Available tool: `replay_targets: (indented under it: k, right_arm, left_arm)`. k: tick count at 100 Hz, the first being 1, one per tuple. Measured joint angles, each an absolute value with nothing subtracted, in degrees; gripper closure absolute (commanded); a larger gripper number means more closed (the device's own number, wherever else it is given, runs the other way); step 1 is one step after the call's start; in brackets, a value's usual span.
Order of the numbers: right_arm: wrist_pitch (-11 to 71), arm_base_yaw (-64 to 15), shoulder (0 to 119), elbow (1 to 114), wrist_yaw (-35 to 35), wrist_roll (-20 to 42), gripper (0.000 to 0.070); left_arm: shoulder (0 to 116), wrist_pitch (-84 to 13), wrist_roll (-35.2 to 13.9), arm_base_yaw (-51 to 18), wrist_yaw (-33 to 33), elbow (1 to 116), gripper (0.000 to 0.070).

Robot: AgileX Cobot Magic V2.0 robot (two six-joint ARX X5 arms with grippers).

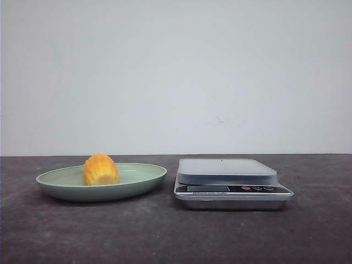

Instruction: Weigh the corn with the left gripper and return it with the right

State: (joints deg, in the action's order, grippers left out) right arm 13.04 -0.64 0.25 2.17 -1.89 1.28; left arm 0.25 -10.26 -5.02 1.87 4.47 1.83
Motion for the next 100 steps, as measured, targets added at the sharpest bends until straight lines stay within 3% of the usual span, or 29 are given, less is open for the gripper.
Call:
replay_targets:
  k: [100]
  right_arm:
    - [12.3,-0.6,0.3,2.1,-1.9,1.3,0.0689]
  left_arm:
    - [0.3,-10.3,-5.0,1.9,4.5,1.8,0.0685]
